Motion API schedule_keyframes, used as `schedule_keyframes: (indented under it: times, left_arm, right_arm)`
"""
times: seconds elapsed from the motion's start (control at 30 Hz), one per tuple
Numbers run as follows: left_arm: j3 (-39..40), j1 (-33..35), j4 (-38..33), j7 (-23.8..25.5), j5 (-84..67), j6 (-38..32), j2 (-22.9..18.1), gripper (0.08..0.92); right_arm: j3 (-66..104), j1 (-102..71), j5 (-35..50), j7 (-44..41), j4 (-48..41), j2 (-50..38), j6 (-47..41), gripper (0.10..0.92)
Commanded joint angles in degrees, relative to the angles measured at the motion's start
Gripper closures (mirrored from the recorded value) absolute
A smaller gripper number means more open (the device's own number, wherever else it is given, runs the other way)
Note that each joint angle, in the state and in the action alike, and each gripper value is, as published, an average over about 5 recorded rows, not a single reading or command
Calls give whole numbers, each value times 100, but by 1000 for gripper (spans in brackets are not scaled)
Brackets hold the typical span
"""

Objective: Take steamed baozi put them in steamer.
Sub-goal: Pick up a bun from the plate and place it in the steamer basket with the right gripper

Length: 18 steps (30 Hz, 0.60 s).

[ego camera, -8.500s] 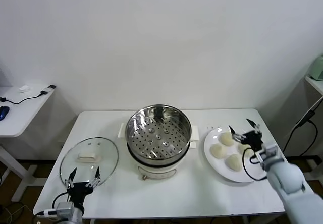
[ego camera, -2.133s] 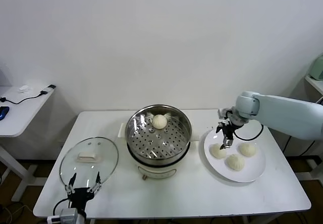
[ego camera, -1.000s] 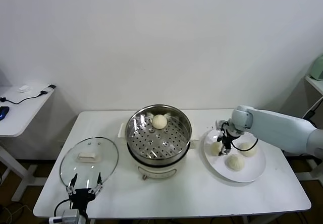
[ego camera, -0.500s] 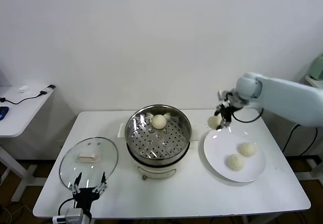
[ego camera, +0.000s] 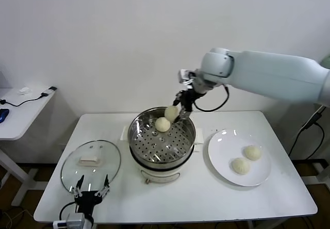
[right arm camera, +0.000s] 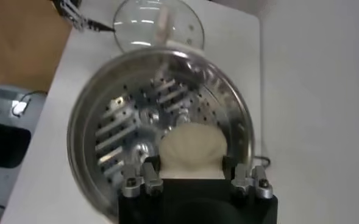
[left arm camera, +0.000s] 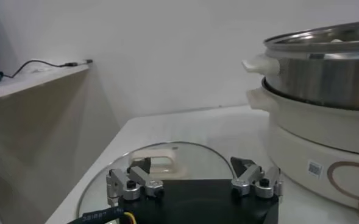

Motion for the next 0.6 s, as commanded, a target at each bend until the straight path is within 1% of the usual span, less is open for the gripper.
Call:
schedule_keyframes:
  times: [0.03, 0.2, 0.3, 0.6]
  left_arm:
    - [15, 12, -3, -2, -2, -5, -10, 177]
    - [48, 7, 20, -4, 3, -4, -25, 177]
    - [54, 3, 30, -3, 4, -1, -27, 177]
    - [64, -55, 103, 2, 8, 14, -23, 177]
  right_arm:
    - [-79, -457, 492, 448, -380, 1201, -421, 372]
    - [-126, -965, 25, 506, -934, 1417, -406, 370]
    - [-85, -1203, -117, 558, -1181, 1460, -392, 370]
    - [-12, -1467, -219, 614, -1379, 1486, -316, 372]
